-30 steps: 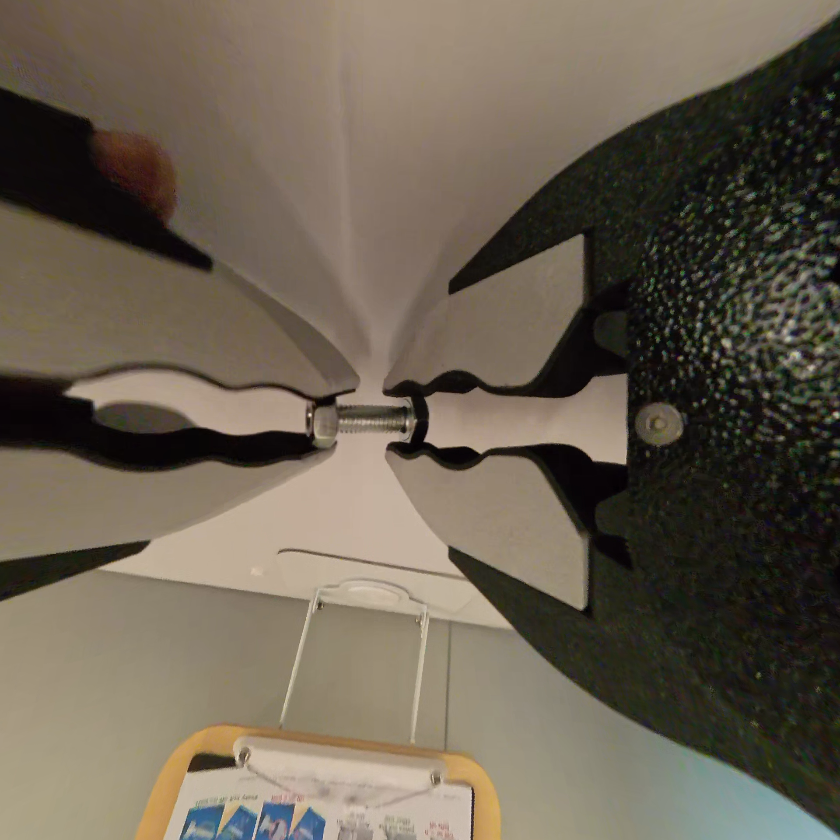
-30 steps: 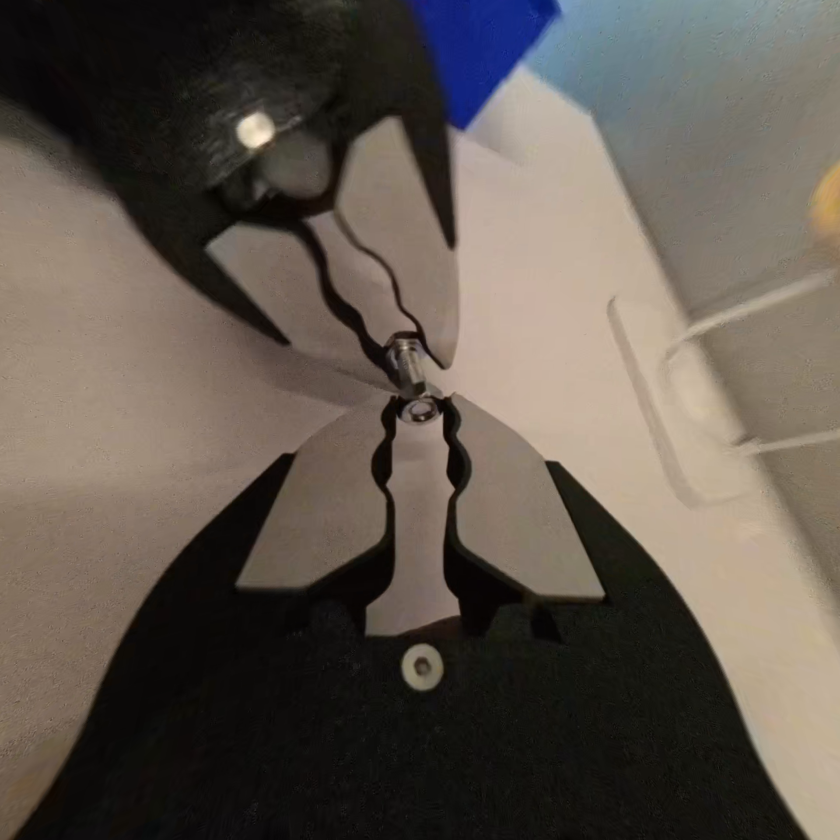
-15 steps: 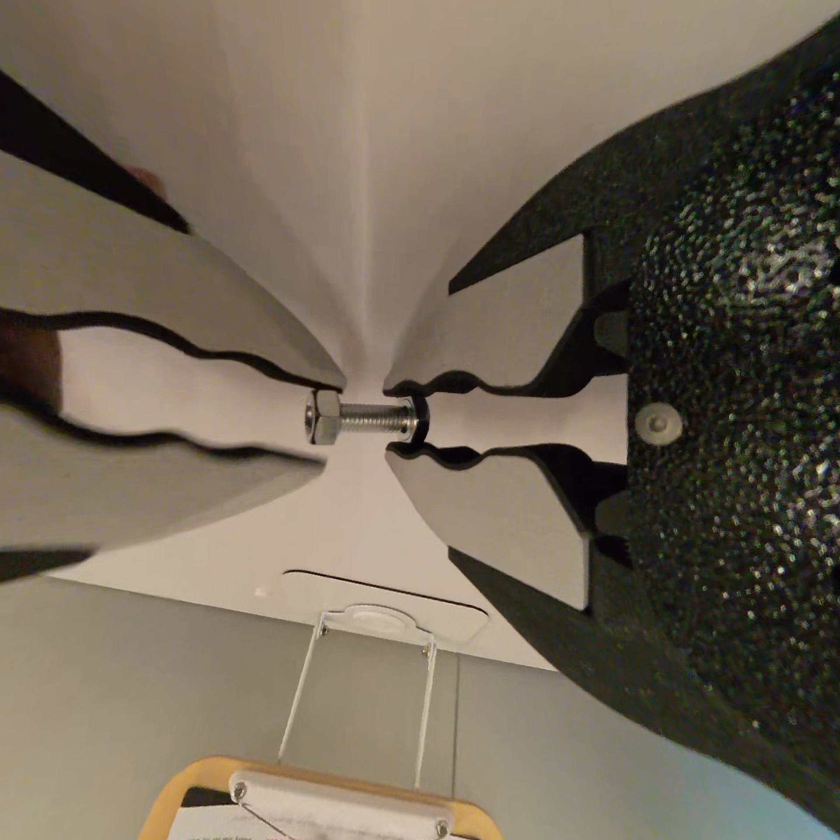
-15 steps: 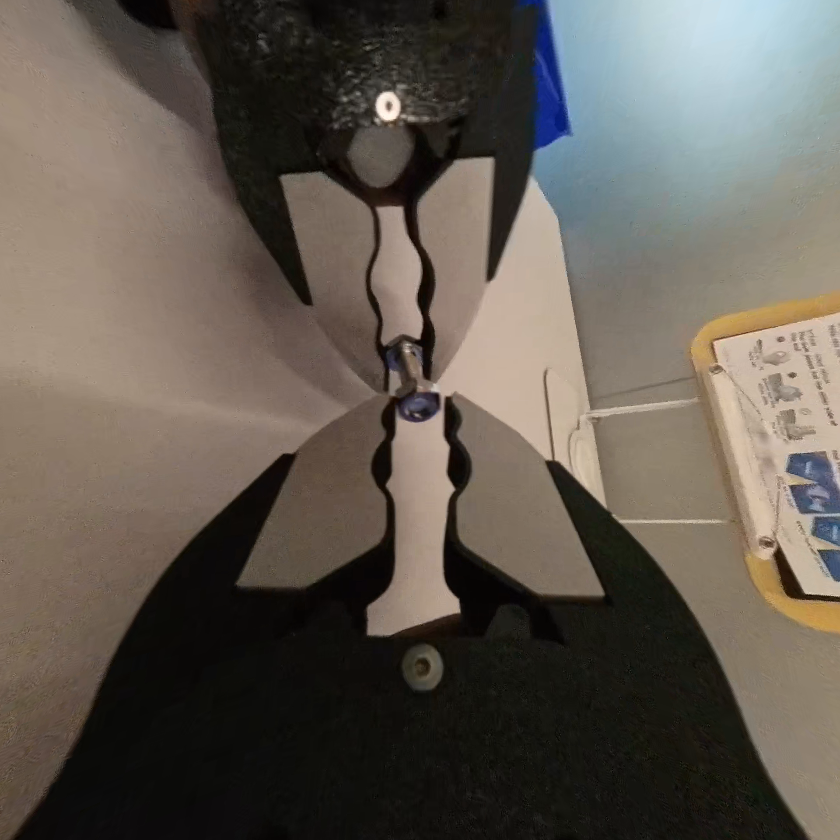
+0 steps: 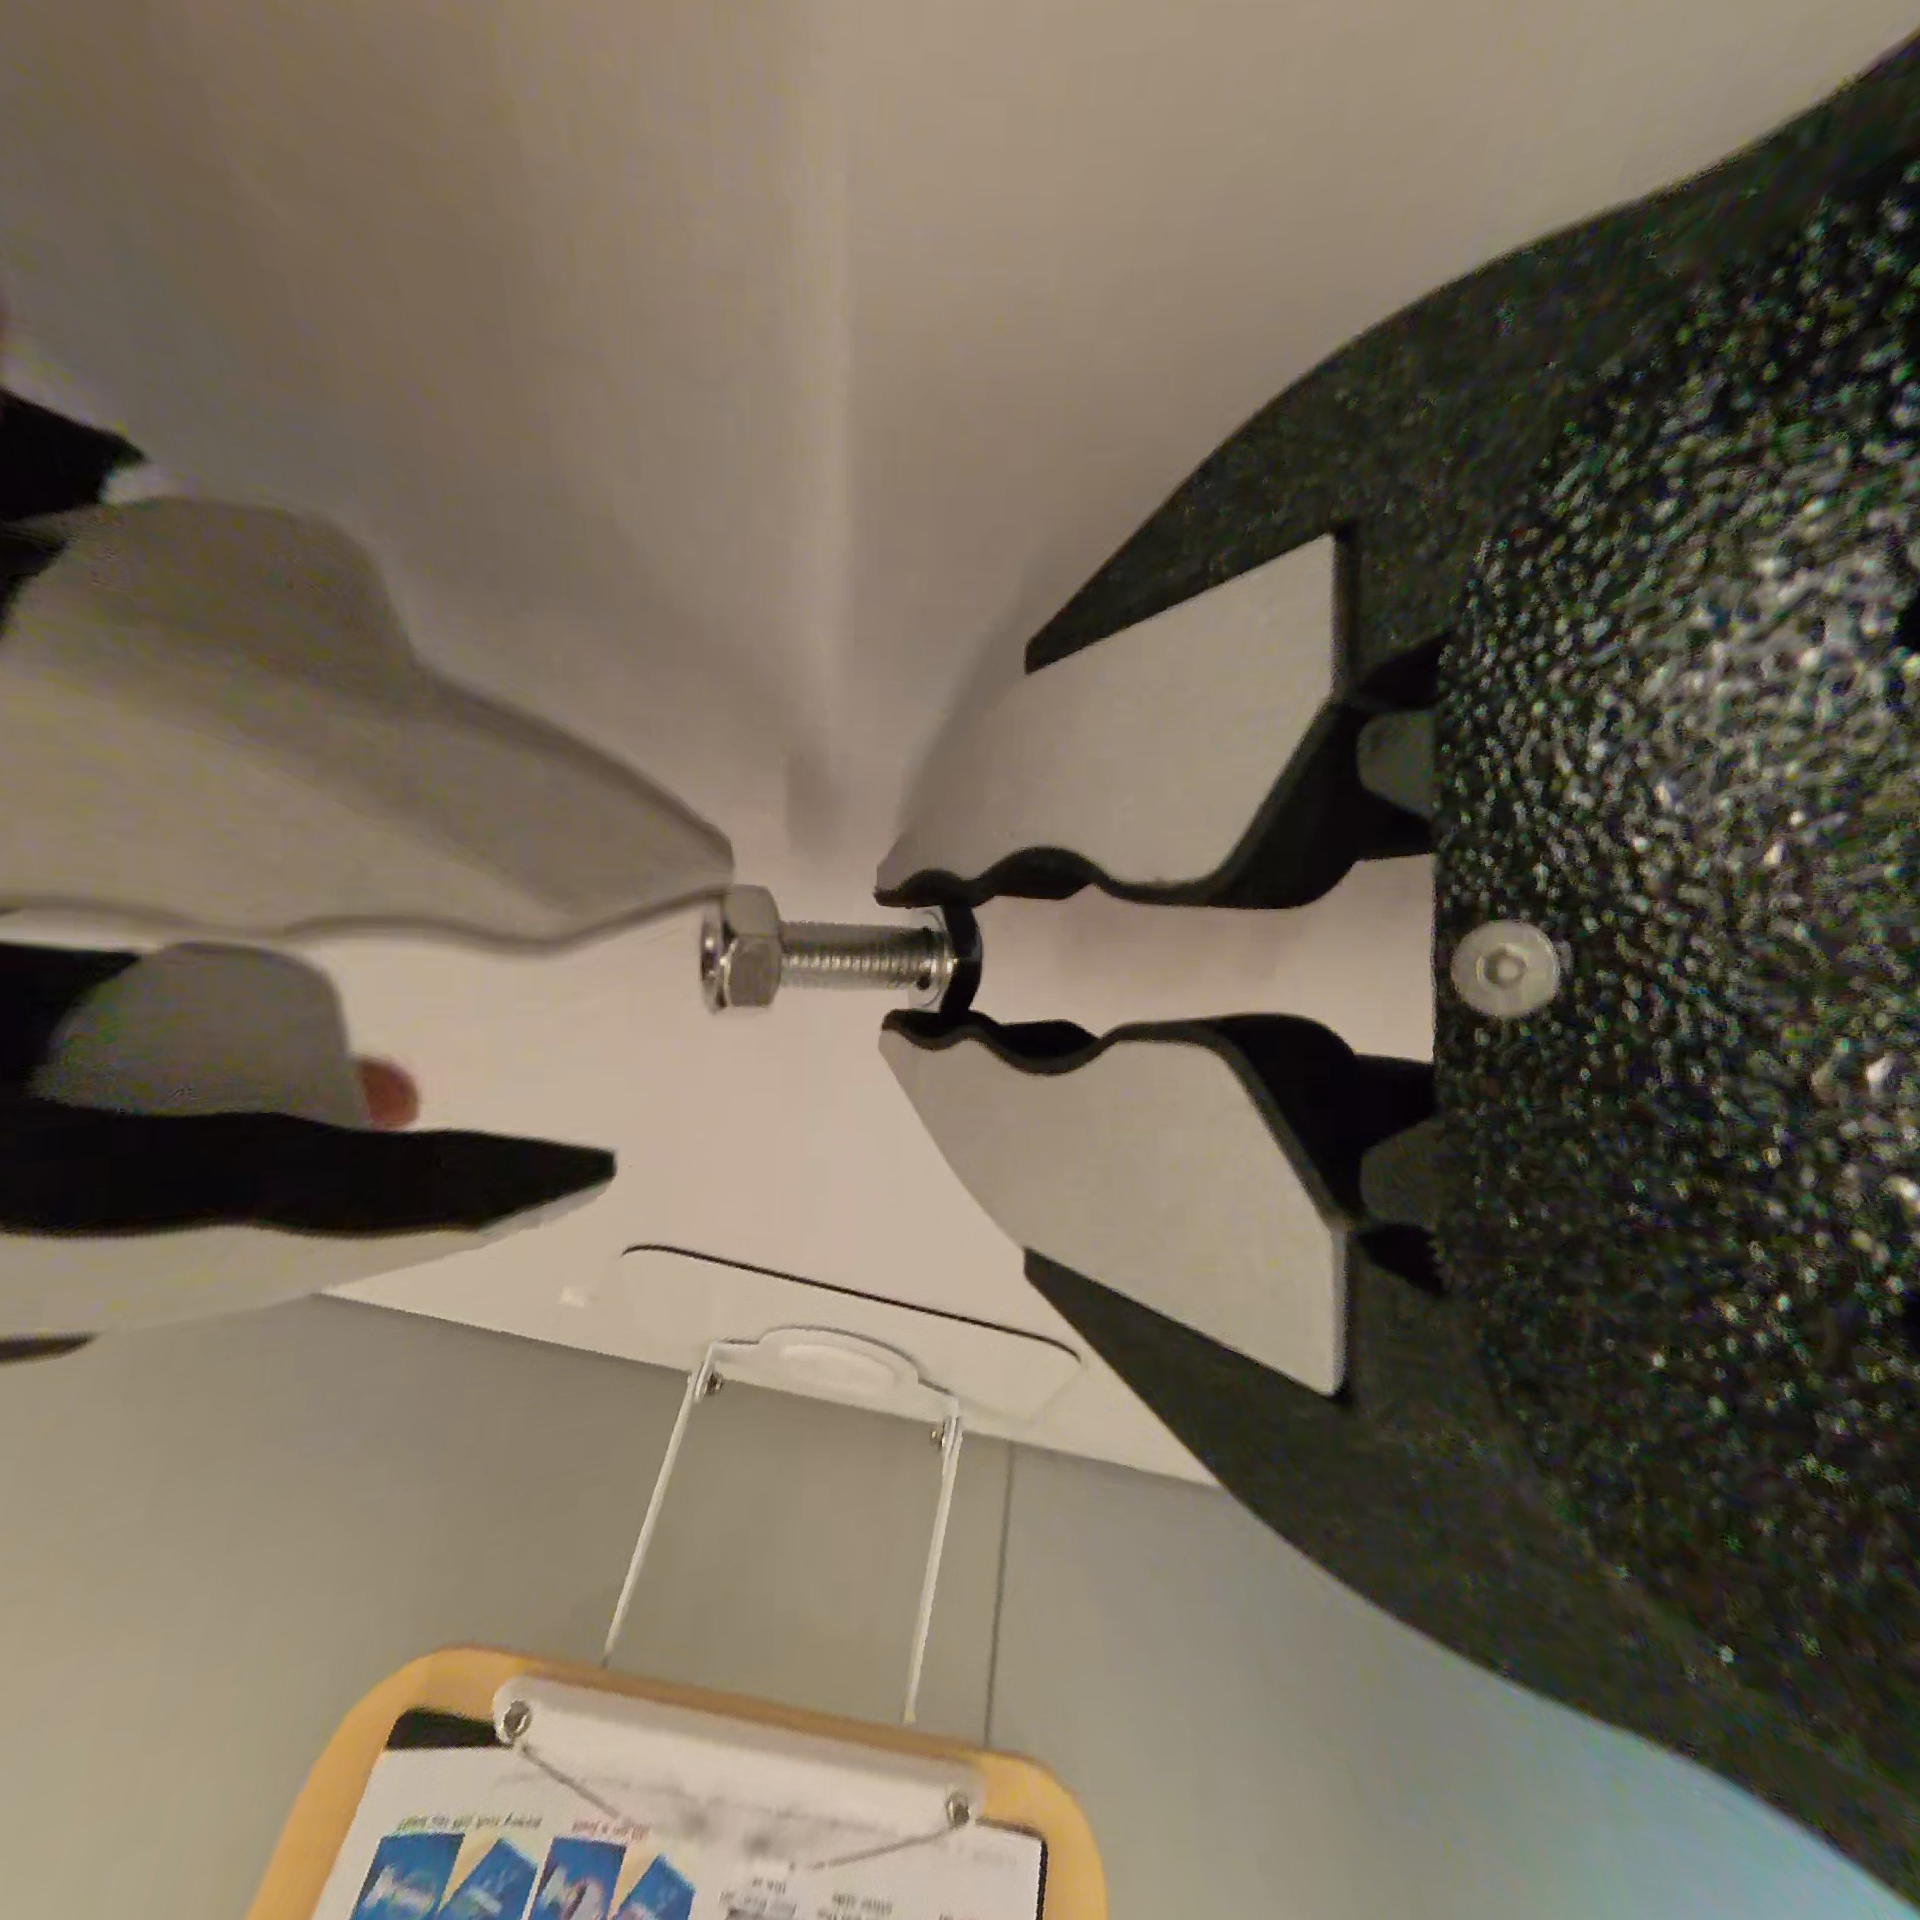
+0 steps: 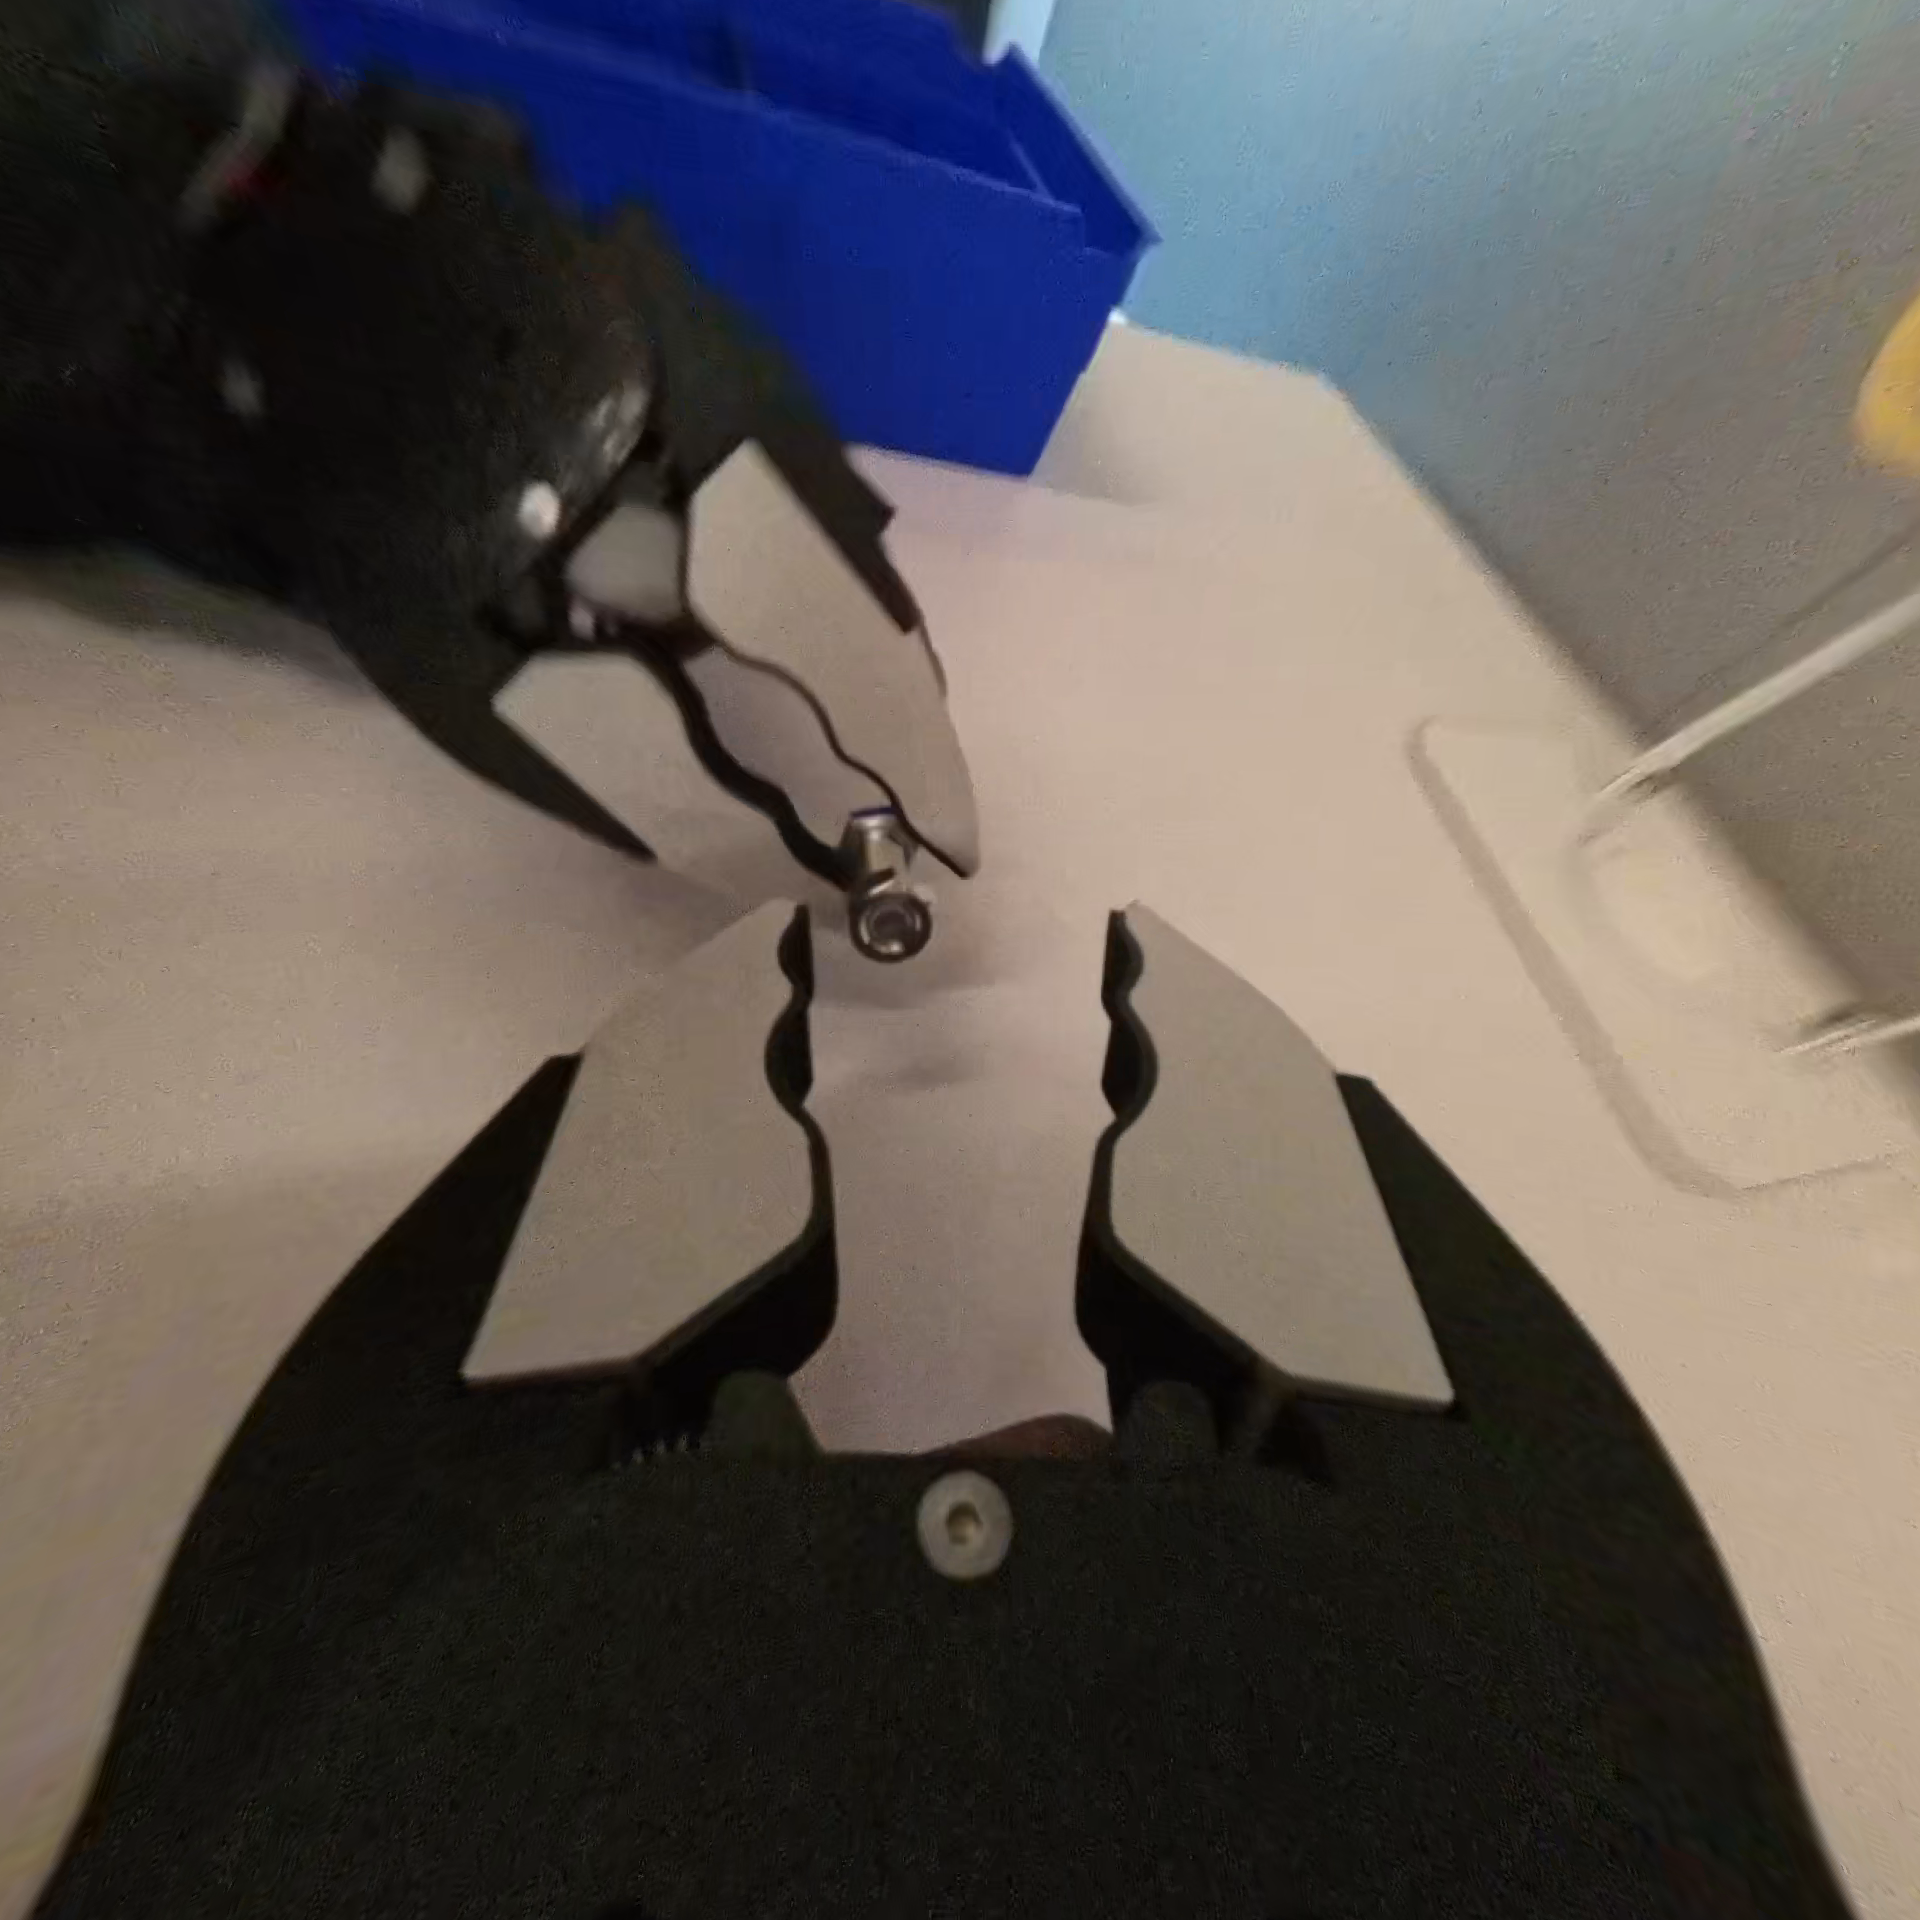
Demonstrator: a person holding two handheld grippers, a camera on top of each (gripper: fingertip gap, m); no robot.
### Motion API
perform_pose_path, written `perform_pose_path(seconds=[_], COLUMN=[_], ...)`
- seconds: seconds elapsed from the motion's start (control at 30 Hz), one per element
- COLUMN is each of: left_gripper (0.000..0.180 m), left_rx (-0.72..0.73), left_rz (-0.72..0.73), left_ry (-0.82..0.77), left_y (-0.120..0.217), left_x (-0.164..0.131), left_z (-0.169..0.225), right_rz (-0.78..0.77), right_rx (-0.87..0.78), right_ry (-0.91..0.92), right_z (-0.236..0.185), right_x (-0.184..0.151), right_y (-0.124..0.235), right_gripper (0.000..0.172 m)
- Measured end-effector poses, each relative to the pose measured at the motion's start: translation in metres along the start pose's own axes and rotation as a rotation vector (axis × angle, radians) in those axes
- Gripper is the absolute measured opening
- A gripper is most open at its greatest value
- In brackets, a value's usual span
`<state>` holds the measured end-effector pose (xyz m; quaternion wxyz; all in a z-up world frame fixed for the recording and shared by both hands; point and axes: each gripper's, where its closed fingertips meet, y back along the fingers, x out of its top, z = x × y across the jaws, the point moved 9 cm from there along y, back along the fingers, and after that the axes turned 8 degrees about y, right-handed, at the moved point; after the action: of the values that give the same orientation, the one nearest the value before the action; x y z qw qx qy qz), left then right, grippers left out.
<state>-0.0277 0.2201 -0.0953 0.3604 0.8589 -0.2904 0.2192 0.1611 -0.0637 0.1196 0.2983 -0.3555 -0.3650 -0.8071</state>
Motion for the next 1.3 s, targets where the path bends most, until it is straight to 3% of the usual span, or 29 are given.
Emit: perform_pose_path(seconds=[0.1,0.17,0.23,0.27,0.33,0.43,0.5,0.57,0.77,0.83,0.9,0.97,1.0,1.1,1.13,1.2,1.3], left_gripper=[0.018,0.018,0.018,0.018,0.018,0.018,0.018,0.018,0.018,0.018,0.018,0.018,0.018,0.018,0.018,0.018,0.018], left_rx=[-0.021,-0.044,-0.05,-0.044,-0.007,0.053,0.046,0.026,-0.031,-0.06,-0.077,-0.065,-0.044,0.026,0.037,0.028,0.009], left_rz=[0.005,0.013,0.019,0.005,-0.016,-0.043,-0.032,-0.009,0.005,0.007,0.014,-0.003,-0.008,-0.03,-0.038,-0.026,-0.014], left_ry=[0.009,0.007,0.0,-0.011,-0.06,-0.146,-0.117,-0.05,0.031,0.021,0.007,-0.017,-0.03,-0.121,-0.141,-0.113,-0.044], left_y=[0.0,0.0,-0.001,-0.001,-0.002,-0.002,-0.001,0.0,0.001,0.001,-0.001,-0.001,-0.001,0.0,0.0,0.0,0.001], left_x=[0.0,0.002,0.003,0.003,0.001,0.001,0.002,0.003,0.0,0.001,0.004,0.003,0.003,0.003,0.004,0.005,0.003], left_z=[0.0,0.003,0.005,0.006,0.007,0.008,0.007,0.003,0.001,0.005,0.008,0.009,0.009,0.009,0.01,0.009,0.005], right_rz=[-0.056,-0.07,-0.082,-0.103,-0.154,-0.138,-0.059,-0.012,-0.07,-0.074,-0.1,-0.117,-0.142,-0.163,-0.127,-0.053,-0.021], right_rx=[-0.063,-0.069,-0.067,-0.06,-0.008,0.149,0.252,0.232,-0.086,-0.127,-0.118,-0.089,-0.065,0.092,0.164,0.226,0.093], right_ry=[0.367,0.412,0.422,0.378,0.111,-0.592,-0.734,-0.598,0.366,0.519,0.542,0.425,0.273,-0.461,-0.613,-0.639,-0.245], right_z=[-0.016,-0.021,-0.025,-0.025,-0.02,-0.008,-0.002,0.003,-0.017,-0.026,-0.031,-0.03,-0.027,-0.012,-0.009,-0.003,-0.002], right_x=[0.0,0.0,0.0,0.001,0.003,-0.002,-0.007,-0.007,0.002,0.002,0.001,0.004,0.006,0.004,0.001,-0.002,0.003], right_y=[-0.002,-0.006,-0.009,-0.011,-0.014,-0.016,-0.014,-0.012,-0.006,-0.008,-0.011,-0.013,-0.014,-0.015,-0.014,-0.012,-0.006], right_gripper=[0.054,0.045,0.019,0.019,0.018,0.018,0.024,0.041,0.057,0.048,0.021,0.018,0.018,0.018,0.018,0.027,0.048])
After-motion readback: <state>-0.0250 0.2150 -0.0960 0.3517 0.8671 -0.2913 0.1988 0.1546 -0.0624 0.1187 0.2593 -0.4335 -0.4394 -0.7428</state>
